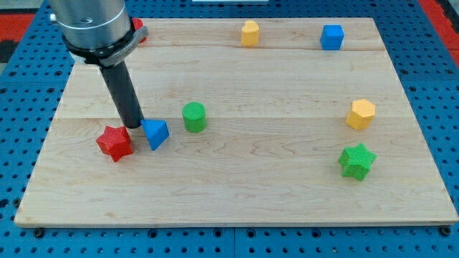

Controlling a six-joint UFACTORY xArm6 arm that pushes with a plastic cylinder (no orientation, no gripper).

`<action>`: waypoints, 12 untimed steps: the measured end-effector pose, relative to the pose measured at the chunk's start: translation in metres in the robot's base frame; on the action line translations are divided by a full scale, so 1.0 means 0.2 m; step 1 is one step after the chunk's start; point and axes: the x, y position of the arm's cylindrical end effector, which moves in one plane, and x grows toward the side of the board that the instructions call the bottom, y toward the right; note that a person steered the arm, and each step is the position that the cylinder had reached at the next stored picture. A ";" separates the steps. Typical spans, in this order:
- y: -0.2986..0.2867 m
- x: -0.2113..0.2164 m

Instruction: Push the hexagon below the green circle

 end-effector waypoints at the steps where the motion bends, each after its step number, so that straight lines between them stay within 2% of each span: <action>1: -0.11 0.12; 2: -0.19 0.10; 3: -0.11 -0.29; 4: 0.36 -0.42; 6: 1.57 -0.44; 7: 1.87 -0.42; 8: 1.87 -0.19; 9: 1.78 -0.16; 10: 2.07 -0.22; 11: 2.12 -0.12; 12: 1.84 0.04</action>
